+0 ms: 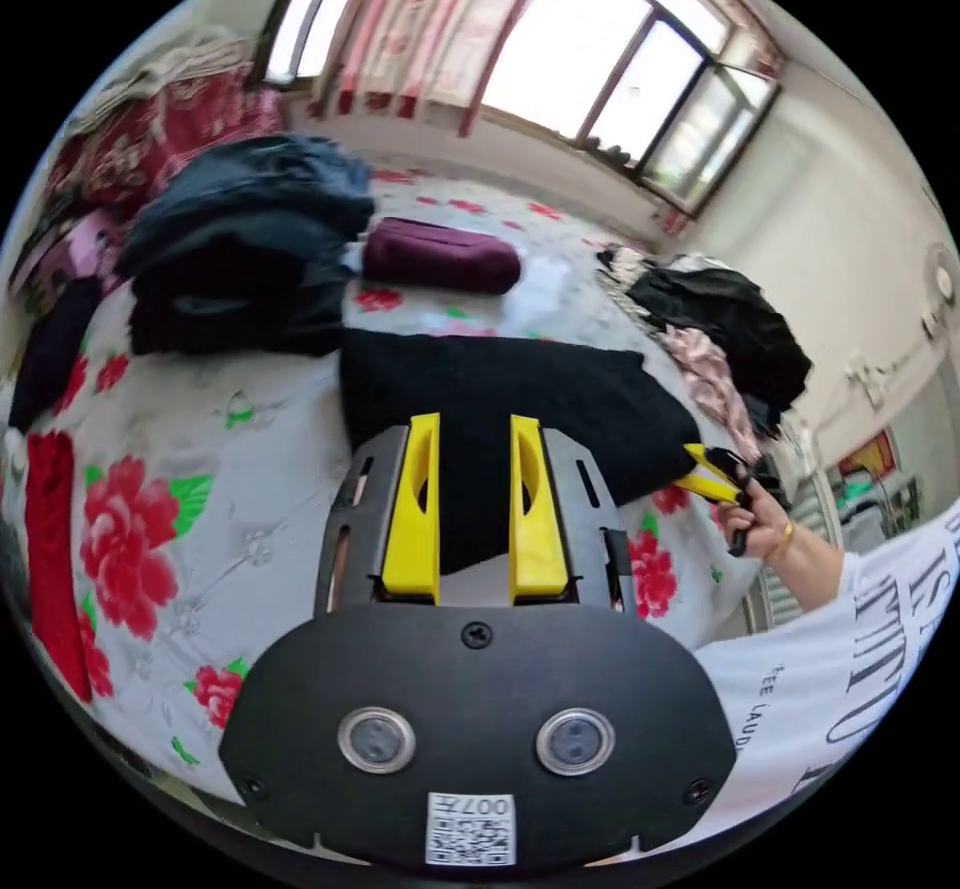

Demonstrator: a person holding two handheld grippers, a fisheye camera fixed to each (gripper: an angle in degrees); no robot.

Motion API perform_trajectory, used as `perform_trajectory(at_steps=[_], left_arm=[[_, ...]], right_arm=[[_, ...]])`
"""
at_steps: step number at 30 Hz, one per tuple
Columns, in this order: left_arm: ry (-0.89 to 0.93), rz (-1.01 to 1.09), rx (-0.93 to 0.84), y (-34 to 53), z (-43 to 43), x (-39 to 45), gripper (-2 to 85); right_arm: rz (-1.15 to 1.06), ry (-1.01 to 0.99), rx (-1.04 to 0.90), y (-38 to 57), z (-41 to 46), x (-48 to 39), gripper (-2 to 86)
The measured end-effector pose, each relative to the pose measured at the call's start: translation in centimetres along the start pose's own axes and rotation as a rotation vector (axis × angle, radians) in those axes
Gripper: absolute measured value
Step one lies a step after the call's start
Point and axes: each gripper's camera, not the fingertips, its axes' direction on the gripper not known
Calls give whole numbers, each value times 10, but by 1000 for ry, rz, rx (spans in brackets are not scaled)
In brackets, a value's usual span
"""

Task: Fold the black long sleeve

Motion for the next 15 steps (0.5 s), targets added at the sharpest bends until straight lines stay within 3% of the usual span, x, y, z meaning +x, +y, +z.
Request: perform_trajectory(at_steps=[3, 5, 7, 9, 15], left_arm=[[153, 118, -54, 4, 42, 58, 95], [186, 166, -189, 15, 102, 92, 95], [114, 195, -335, 31, 154, 109, 95], [51, 289, -290, 46, 159, 123, 90], [7, 312, -325, 62, 135, 137, 83]], right_arm=[[38, -30, -1, -1, 1, 5, 117], [74, -41, 14, 1, 1, 7, 111], [68, -35, 22, 5, -1, 2, 105], [33, -36, 26, 8, -4, -9, 98], [-385, 54, -56, 11, 8, -129, 82]])
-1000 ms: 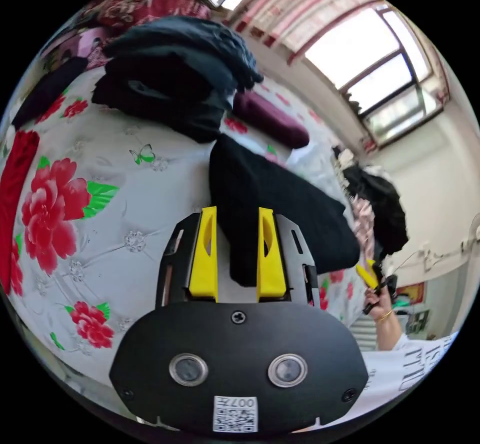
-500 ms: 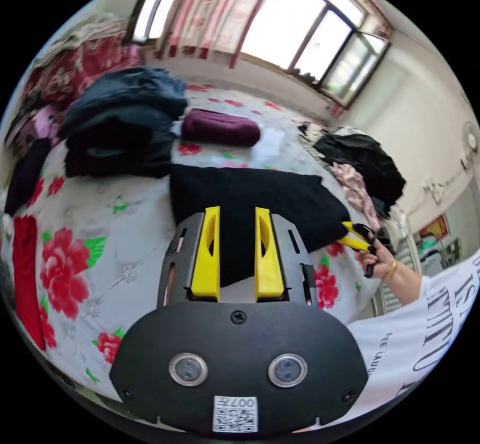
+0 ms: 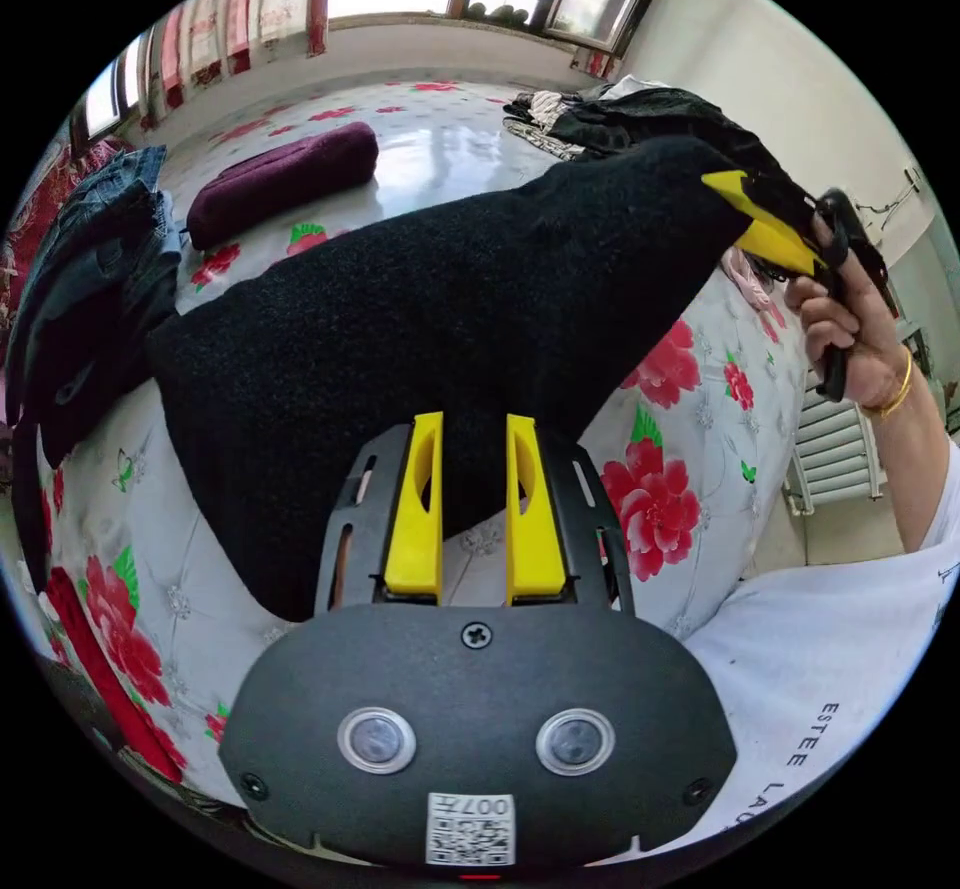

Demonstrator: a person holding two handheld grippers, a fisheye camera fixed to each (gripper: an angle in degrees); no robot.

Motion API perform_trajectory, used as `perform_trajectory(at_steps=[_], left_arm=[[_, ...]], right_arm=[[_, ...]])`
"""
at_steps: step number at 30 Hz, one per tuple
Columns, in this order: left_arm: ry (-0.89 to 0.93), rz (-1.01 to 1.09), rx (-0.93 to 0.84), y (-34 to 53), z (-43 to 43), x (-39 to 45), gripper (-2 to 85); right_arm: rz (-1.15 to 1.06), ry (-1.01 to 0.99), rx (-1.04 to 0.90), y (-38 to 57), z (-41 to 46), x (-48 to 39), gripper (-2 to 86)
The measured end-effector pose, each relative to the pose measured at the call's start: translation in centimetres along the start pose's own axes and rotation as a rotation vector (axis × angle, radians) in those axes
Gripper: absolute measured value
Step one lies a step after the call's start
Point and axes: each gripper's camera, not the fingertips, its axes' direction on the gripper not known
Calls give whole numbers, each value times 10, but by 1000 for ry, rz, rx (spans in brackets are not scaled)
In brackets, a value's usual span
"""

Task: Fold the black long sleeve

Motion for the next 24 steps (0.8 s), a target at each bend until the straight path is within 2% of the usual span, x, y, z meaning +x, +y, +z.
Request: perform_trajectory(at_steps=[3, 5, 6, 8, 11, 13, 17, 19, 21, 24], left_arm=[[10, -28, 18, 17, 6, 0, 82], [3, -27, 43, 32, 10, 0, 80], [-8, -16, 51, 36, 9, 1, 79], [-50, 23, 74, 55, 6, 5, 82], [-58, 85, 73, 86, -6, 8, 92], [-14, 89, 81, 113, -18, 1, 98], [164, -16, 68, 182, -56, -49, 86], [203, -117, 98, 215, -78, -82, 86], [257, -262, 149, 249, -99, -123, 89], [303, -492, 257, 296, -131, -196, 107]], right_arm=[[-315, 91, -137, -16, 38, -88, 78], [-612, 168, -333, -7, 95, -160, 76], [-687, 181, -391, -1, 112, -176, 76], [-929, 185, -635, 30, 180, -215, 77], [-963, 96, -923, 67, 260, -209, 79], [-877, 87, -1056, 86, 305, -183, 81], [-635, -100, -1034, 82, 325, -149, 90], [-603, -155, -1011, 71, 307, -149, 95], [-566, -229, -936, 55, 276, -148, 100], [-441, -231, -679, 22, 210, -126, 113]])
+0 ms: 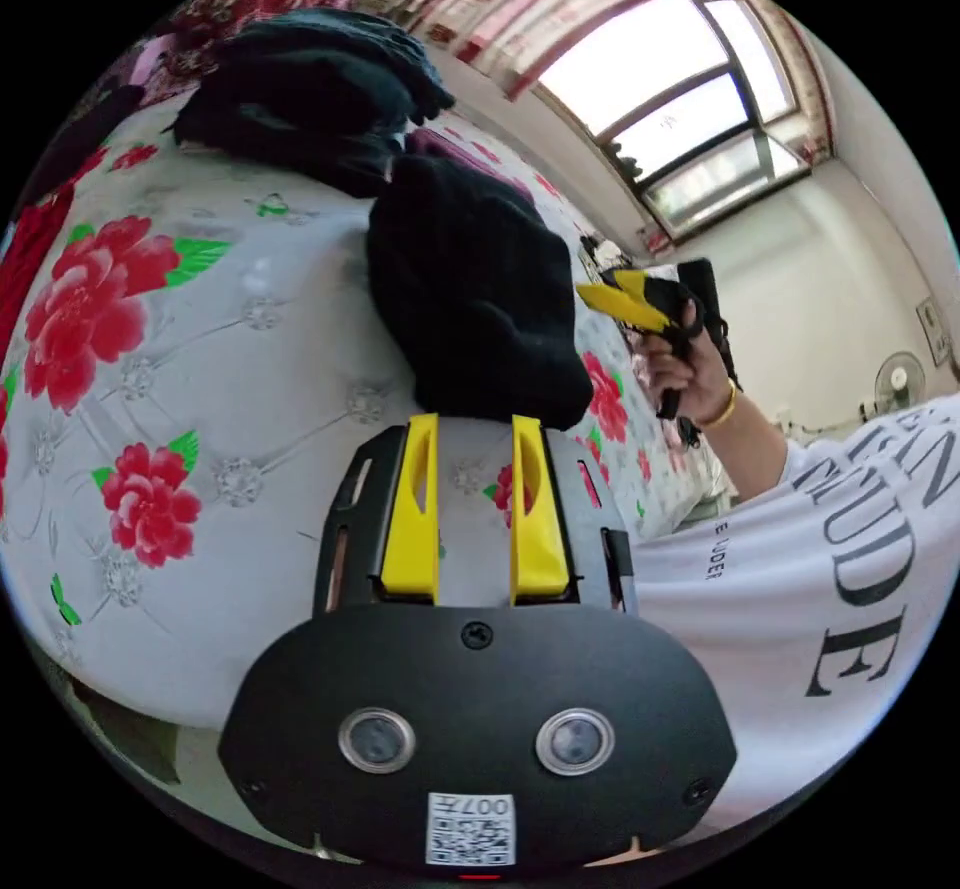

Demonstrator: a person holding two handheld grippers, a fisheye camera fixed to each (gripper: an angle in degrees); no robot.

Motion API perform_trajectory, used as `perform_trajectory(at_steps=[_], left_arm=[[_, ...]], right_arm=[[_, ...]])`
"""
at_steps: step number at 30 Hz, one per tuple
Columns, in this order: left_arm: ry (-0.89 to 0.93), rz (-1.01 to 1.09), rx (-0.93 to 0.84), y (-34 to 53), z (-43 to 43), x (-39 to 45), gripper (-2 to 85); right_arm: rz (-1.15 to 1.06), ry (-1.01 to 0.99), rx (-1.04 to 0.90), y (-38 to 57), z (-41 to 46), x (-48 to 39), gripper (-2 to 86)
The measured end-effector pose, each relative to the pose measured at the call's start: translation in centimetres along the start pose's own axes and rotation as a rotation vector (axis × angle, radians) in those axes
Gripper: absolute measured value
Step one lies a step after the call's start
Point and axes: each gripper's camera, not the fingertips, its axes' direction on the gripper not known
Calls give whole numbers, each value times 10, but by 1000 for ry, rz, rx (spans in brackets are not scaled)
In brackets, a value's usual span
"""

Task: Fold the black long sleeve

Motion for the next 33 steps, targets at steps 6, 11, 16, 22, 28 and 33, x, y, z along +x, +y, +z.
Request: perform_trajectory(at_steps=[6, 11, 16, 22, 28, 33], left_arm=[[125, -106, 94, -42, -32, -98, 185], [456, -177, -43, -79, 36, -166, 189], [525, -54, -42, -113, 35, -146, 126], [624, 134, 159, -223, -25, -89, 118], [521, 312, 264, -370, -41, -38, 122], [276, 110, 217, -431, 40, -68, 134]], right_arm=[[395, 45, 288, 69, -64, 69, 132], [511, -140, 194, 83, -23, 112, 123], [467, -163, 208, 71, -34, 97, 93], [164, -184, 376, -9, -108, 27, 76], [-58, -47, 525, -110, -168, -14, 75], [115, 84, 560, -165, -158, 44, 78]])
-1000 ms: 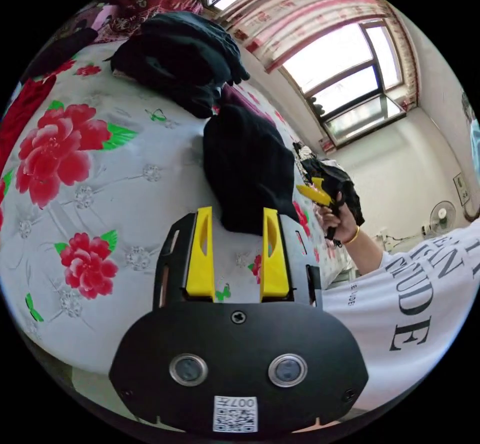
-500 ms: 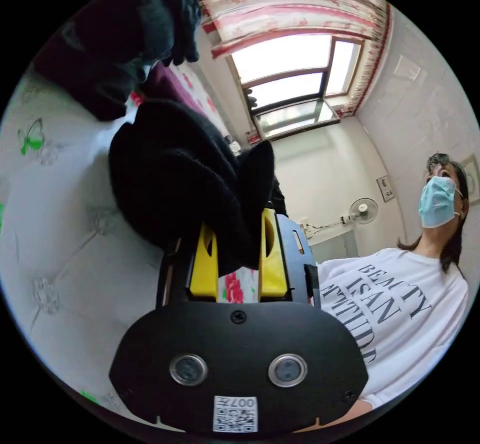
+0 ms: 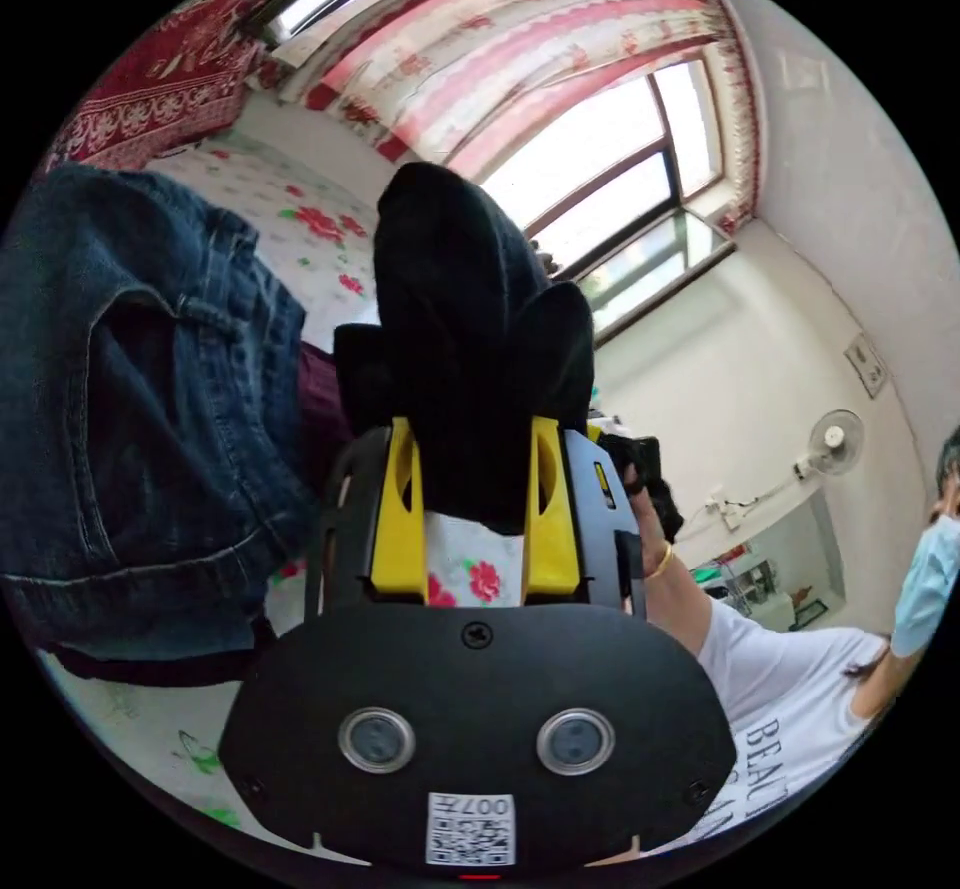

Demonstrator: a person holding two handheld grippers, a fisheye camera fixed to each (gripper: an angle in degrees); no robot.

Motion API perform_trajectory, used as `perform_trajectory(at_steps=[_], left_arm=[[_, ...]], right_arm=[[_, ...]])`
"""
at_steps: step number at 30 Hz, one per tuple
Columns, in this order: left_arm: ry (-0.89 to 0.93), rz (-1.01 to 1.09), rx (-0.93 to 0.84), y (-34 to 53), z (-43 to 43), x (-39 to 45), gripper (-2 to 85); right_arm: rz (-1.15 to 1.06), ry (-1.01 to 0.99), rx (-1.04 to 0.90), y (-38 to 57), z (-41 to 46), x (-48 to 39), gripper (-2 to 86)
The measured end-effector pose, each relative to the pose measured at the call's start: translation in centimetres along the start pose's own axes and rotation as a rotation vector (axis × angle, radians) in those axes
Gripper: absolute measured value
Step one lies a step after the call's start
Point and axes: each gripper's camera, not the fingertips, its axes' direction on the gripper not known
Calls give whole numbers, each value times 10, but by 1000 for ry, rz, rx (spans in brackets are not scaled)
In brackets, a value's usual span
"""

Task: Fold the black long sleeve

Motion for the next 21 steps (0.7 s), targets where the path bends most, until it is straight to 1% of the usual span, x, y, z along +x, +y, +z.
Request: perform_trajectory(at_steps=[2, 4, 7, 9, 11, 12, 14, 15, 16, 17, 18, 20, 21], left_arm=[[-238, -71, -113, 23, 48, -33, 131], [-330, -58, -186, 54, 73, -43, 118], [-396, 14, -214, 110, 88, -31, 119], [-448, 60, -242, 146, 94, -19, 117], [-514, 96, -298, 200, 105, -2, 113], [-524, 101, -318, 214, 108, 3, 112], [-558, 131, -410, 266, 123, 24, 103], [-567, 138, -436, 278, 127, 30, 99], [-585, 155, -483, 300, 135, 43, 89], [-604, 164, -525, 317, 142, 55, 76], [-614, 171, -542, 324, 145, 62, 75], [-633, 219, -586, 342, 161, 87, 72], [-636, 235, -603, 345, 166, 92, 72]], right_arm=[[118, 218, -73, 7, 31, 44, 75], [165, 338, -136, 25, 44, 68, 69], [112, 228, -88, 70, 30, 75, 52], [93, 238, -126, 99, 21, 72, 42], [34, 382, -207, 150, 10, 59, 33], [25, 419, -242, 163, 9, 56, 31], [-1, 575, -377, 218, 0, 46, 24], [-11, 615, -401, 231, -3, 42, 23], [-31, 700, -432, 256, -10, 34, 20], [-58, 784, -393, 275, -22, 21, 16], [-70, 815, -353, 283, -31, 15, 18], [-84, 910, -203, 296, -68, 3, 27], [-70, 932, -178, 294, -78, 5, 31]])
